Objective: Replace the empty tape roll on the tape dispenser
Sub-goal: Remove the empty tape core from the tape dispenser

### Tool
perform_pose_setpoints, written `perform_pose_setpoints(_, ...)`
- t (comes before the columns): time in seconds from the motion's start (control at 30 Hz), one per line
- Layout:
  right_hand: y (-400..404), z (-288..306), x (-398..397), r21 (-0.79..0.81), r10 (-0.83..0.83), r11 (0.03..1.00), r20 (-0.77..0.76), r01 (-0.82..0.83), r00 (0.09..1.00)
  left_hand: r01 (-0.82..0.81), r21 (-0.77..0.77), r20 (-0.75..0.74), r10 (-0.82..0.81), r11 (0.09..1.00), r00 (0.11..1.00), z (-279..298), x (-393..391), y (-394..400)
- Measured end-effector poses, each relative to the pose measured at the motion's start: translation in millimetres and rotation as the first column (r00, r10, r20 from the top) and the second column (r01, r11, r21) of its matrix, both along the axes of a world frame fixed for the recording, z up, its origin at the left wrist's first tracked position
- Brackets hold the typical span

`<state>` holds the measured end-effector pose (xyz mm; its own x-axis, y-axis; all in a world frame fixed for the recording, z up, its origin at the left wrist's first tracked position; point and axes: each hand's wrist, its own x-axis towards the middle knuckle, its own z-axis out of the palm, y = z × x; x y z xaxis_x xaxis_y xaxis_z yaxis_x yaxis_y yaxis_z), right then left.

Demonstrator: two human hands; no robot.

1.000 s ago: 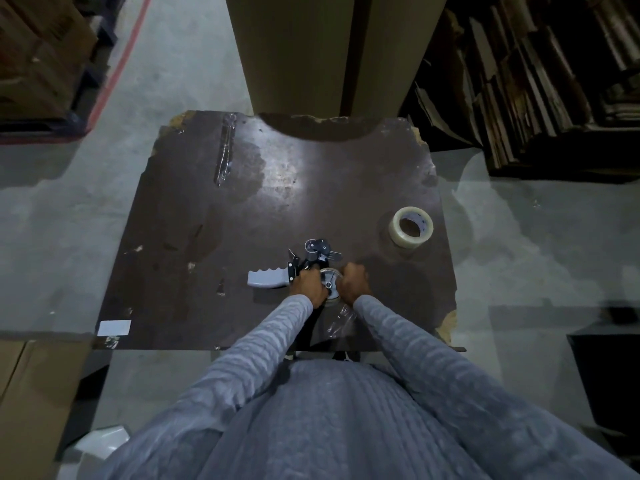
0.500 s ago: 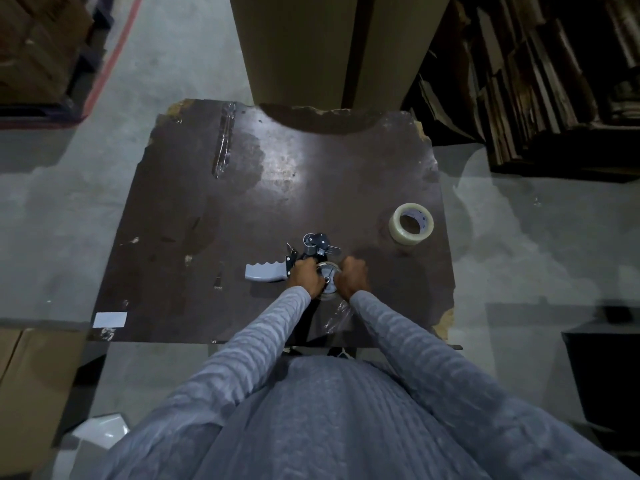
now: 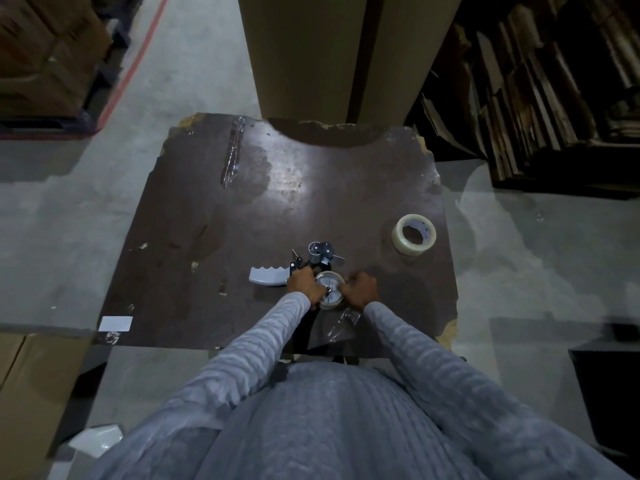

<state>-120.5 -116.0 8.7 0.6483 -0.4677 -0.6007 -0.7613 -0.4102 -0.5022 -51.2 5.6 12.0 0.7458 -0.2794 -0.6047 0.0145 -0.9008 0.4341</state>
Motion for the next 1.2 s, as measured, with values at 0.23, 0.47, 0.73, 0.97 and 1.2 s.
perform_pose_setpoints(0.23, 6, -4, 5, -0.003, 0.029, 1.000, 0.015, -0.028, 0.999, 0.079, 0.084, 0.110, -0.088, 0.993, 0.990, 4, -4, 1)
perform_pose_setpoints(0.47, 8, -7, 6, -0.030, 0.041, 0.999, 0.022, -0.040, 0.999, -0.005, 0.053, 0.125, -0.001, 0.999, 0.992, 1, 0, 10)
perform_pose_setpoints(0.73, 6, -6, 10, -0.061, 0.088, 0.994, 0.000, -0.087, 0.996, -0.020, 0.066, 0.074, 0.015, 0.998, 0.997, 0, 8, 10)
perform_pose_setpoints(0.97, 4, -2, 17, -0.050, 0.151, 0.987, -0.001, -0.151, 0.988, -0.004, 0.060, 0.046, 0.001, 0.998, 0.999, 1, 13, 9)
perform_pose_setpoints(1.2, 2, -4, 17, -0.049, 0.143, 0.988, -0.018, -0.144, 0.990, 0.001, 0.053, 0.058, -0.004, 0.999, 0.998, 2, 13, 11)
